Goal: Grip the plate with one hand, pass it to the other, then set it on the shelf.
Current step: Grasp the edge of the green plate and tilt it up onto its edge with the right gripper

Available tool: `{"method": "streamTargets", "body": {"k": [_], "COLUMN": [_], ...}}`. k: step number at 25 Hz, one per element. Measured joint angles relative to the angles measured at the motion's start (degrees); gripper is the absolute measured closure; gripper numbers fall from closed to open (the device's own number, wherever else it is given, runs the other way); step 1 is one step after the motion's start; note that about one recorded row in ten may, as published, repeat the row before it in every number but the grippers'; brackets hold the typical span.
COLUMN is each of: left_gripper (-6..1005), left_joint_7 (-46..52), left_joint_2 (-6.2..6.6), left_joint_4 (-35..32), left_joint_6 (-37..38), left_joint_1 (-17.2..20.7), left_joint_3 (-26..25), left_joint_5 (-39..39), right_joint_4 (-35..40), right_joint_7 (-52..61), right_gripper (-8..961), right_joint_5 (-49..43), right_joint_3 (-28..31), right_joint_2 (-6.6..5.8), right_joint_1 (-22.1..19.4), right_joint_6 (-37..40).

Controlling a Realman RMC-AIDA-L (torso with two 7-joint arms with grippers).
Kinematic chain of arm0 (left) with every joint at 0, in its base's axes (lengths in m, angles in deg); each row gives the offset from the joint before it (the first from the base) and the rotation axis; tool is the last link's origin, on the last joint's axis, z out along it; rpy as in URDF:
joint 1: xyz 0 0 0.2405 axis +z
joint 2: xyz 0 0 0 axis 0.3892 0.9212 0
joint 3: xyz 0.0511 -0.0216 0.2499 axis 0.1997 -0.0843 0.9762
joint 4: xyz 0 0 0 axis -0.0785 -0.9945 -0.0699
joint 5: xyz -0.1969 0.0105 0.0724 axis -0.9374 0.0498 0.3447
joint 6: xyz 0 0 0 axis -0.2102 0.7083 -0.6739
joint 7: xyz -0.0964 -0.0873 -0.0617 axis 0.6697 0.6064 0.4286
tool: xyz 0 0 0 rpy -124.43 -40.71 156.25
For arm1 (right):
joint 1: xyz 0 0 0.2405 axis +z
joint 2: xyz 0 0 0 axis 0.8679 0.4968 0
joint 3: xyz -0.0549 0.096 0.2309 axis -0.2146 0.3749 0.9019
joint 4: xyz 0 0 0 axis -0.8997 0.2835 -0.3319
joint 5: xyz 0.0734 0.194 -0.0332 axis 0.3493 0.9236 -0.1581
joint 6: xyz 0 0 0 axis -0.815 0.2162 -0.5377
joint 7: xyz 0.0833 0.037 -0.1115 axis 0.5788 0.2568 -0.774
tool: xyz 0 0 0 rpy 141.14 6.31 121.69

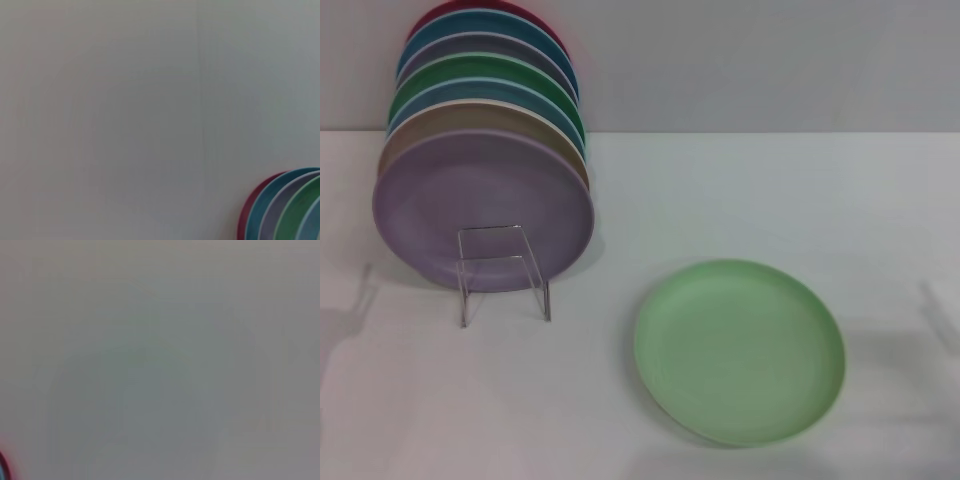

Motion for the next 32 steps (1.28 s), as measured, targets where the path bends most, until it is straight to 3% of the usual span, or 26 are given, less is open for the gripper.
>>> {"method": "streamTargets", "body": {"k": [9, 12, 13, 14, 15, 16, 17, 18, 19, 20, 21, 22, 23, 24, 26, 28, 29, 31, 32], "left_gripper": [189, 190, 191, 191, 192, 192, 193, 193, 194, 194, 195, 195, 195, 196, 197, 198, 198, 199, 200], "left_joint_7": [-0.2, -0.2, -0.1, 0.0, 0.0, 0.1, 0.1, 0.2, 0.2, 0.2, 0.2, 0.2, 0.2, 0.2, 0.2, 0.1, 0.1, -0.2, -0.2], "left_joint_2": [0.00, -0.01, 0.00, -0.01, -0.04, -0.10, -0.10, -0.13, -0.14, -0.14, -0.13, -0.13, -0.13, -0.13, -0.13, -0.10, -0.10, -0.06, -0.06], "left_joint_4": [-0.4, -0.3, -0.3, -0.4, -0.4, -0.4, -0.4, -0.1, -0.1, -0.1, -0.2, -0.2, -0.2, -0.1, 0.0, -0.1, -0.1, -0.1, -0.1], "left_joint_6": [-0.2, -0.2, -0.2, -0.2, -0.2, -0.2, -0.2, -0.2, -0.3, -0.3, -0.5, -0.5, -0.7, -1.1, -1.7, -2.6, -2.6, -3.9, -3.9], "left_joint_1": [0.3, 0.4, 0.2, 0.1, 0.0, 0.0, 0.0, 0.0, 0.0, -0.1, -0.3, -0.3, -0.4, -0.5, -0.9, -1.7, -1.7, -2.6, -2.6], "left_joint_3": [-0.1, -0.2, 0.0, 0.0, 0.0, 0.0, 0.0, 0.1, 0.1, 0.1, 0.0, 0.0, 0.0, 0.0, -0.1, -0.2, -0.2, 0.0, 0.0], "left_joint_5": [0.0, 0.0, 0.0, 0.0, 0.0, 0.1, 0.1, 0.1, 0.1, 0.1, 0.1, 0.1, 0.1, 0.1, 0.1, 0.1, 0.1, 0.1, 0.1], "right_joint_4": [-0.8, -6.9, -15.5, -15.5, -22.7, -36.3, -36.3, -50.8, -50.8, -61.2, -65.4, -65.4, -70.9, -70.9, -75.5, -78.0, -78.0, -78.0, -78.0], "right_joint_7": [2.5, 7.1, 14.3, 14.3, 19.5, 30.8, 30.8, 46.1, 46.1, 63.4, 74.0, 74.0, 90.4, 90.4, 107.5, 124.2, 124.2, 131.9, 131.9], "right_gripper": [126, 127, 127, 127, 127, 127, 127, 127, 127, 127, 127, 127, 127, 127, 127, 128, 128, 128, 128], "right_joint_5": [-0.4, -0.8, -3.6, -3.6, -7.0, -15.6, -15.6, -28.1, -28.1, -44.9, -54.6, -54.6, -69.7, -69.7, -85.9, -100.4, -100.4, -106.4, -106.4], "right_joint_3": [-1.5, -3.7, -5.4, -5.4, -6.3, -8.5, -8.5, -11.4, -11.4, -12.8, -12.7, -12.7, -12.2, -12.2, -11.9, -11.8, -11.8, -11.2, -11.2], "right_joint_2": [-0.05, -0.66, -0.95, -0.95, -0.94, -0.84, -0.84, -1.02, -1.02, -1.36, -1.58, -1.58, -1.98, -1.98, -2.35, -2.54, -2.54, -2.80, -2.80], "right_joint_1": [0.3, 0.4, -0.3, -0.3, -1.3, -3.0, -3.0, -3.7, -3.7, -3.1, -1.9, -1.9, 0.5, 0.5, 4.5, 10.7, 10.7, 15.5, 15.5], "right_joint_6": [-2.3, 0.2, 6.6, 6.6, 12.3, 24.6, 24.6, 37.6, 37.6, 47.2, 50.1, 50.1, 51.7, 51.7, 48.6, 35.6, 35.6, 22.9, 22.9]}}
